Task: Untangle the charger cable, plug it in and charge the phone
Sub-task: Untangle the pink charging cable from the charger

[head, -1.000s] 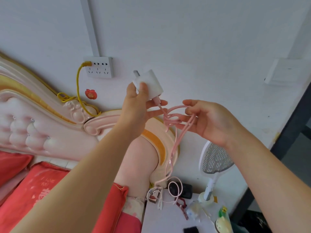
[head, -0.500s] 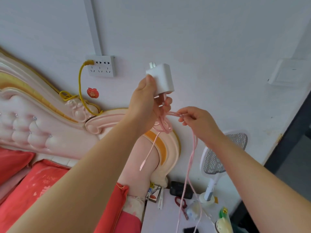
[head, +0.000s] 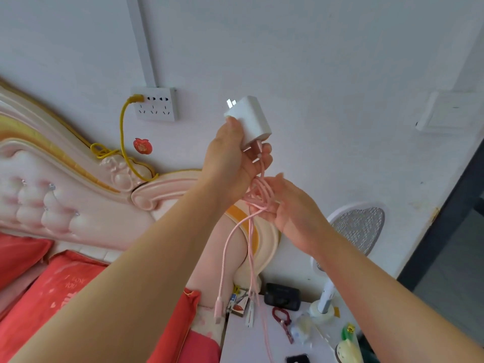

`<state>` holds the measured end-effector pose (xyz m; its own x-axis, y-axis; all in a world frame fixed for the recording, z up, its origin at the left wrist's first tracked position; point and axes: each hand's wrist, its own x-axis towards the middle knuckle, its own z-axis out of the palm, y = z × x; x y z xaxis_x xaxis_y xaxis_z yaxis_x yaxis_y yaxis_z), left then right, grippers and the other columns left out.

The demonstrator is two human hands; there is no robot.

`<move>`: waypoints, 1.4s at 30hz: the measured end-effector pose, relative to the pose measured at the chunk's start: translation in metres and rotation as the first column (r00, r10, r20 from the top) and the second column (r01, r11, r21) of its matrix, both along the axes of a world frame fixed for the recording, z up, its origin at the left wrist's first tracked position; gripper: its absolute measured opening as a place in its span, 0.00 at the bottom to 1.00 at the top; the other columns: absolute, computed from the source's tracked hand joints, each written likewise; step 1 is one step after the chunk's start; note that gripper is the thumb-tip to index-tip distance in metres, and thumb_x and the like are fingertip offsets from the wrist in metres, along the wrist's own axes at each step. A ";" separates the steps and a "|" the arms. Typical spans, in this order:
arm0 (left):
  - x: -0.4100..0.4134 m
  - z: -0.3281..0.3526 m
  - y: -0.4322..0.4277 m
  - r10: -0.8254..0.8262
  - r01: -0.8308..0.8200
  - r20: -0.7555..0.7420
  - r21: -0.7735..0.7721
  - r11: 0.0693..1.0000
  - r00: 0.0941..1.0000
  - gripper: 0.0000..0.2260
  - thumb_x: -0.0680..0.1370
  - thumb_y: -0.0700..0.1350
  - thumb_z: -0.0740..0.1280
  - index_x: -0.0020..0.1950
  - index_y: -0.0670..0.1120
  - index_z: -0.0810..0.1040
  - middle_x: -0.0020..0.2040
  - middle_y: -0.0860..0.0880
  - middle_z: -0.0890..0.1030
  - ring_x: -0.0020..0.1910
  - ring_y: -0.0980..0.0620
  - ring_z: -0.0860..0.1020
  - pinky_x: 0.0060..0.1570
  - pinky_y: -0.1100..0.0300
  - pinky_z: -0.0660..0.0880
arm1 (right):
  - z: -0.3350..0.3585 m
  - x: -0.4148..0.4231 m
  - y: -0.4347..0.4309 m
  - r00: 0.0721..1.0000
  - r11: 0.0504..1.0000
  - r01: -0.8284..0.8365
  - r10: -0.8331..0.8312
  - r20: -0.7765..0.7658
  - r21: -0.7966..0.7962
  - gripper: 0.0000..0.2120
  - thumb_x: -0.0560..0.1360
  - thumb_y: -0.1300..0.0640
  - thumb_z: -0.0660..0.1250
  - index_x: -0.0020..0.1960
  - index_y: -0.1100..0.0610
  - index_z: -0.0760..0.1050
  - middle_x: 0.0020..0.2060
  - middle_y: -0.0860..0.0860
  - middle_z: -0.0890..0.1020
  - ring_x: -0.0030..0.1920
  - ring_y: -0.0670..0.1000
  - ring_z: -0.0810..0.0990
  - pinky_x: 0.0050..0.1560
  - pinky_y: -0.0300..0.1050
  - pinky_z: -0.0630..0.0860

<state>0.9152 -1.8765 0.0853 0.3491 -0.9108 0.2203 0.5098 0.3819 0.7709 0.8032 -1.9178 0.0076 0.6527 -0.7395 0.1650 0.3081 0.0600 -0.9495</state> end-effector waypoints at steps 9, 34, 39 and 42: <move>0.008 -0.010 0.002 0.202 -0.199 0.293 -0.040 0.979 0.935 0.12 0.81 0.50 0.53 0.63 0.48 0.64 0.40 0.43 0.74 0.34 0.49 0.83 0.36 0.53 0.80 | 0.022 -0.008 0.015 0.830 0.615 0.268 -0.538 -0.146 -0.741 0.08 0.70 0.49 0.70 0.34 0.48 0.75 0.32 0.46 0.81 0.35 0.44 0.78 0.39 0.38 0.72; 0.013 -0.015 0.028 0.317 -0.321 0.523 -0.086 0.943 0.791 0.12 0.80 0.47 0.58 0.60 0.48 0.59 0.37 0.45 0.79 0.30 0.46 0.81 0.35 0.49 0.81 | 0.027 -0.030 0.002 0.974 0.921 0.183 -0.217 -0.063 -0.343 0.15 0.79 0.66 0.54 0.39 0.55 0.74 0.39 0.52 0.79 0.40 0.43 0.81 0.47 0.37 0.79; 0.014 -0.012 0.029 0.335 -0.343 0.550 -0.091 0.935 0.766 0.12 0.80 0.46 0.58 0.60 0.48 0.59 0.39 0.45 0.79 0.31 0.47 0.82 0.35 0.50 0.81 | 0.023 -0.028 0.000 0.948 0.882 0.219 -0.294 -0.124 -0.417 0.06 0.67 0.57 0.71 0.35 0.50 0.75 0.40 0.46 0.83 0.46 0.48 0.83 0.50 0.40 0.76; 0.020 -0.012 0.030 0.370 -0.381 0.538 -0.096 0.920 0.758 0.11 0.80 0.45 0.58 0.60 0.47 0.59 0.38 0.44 0.79 0.29 0.48 0.81 0.33 0.50 0.81 | 0.027 -0.030 -0.002 0.920 0.847 0.290 -0.374 -0.113 -0.445 0.14 0.67 0.71 0.66 0.35 0.52 0.73 0.42 0.49 0.81 0.45 0.49 0.83 0.47 0.39 0.76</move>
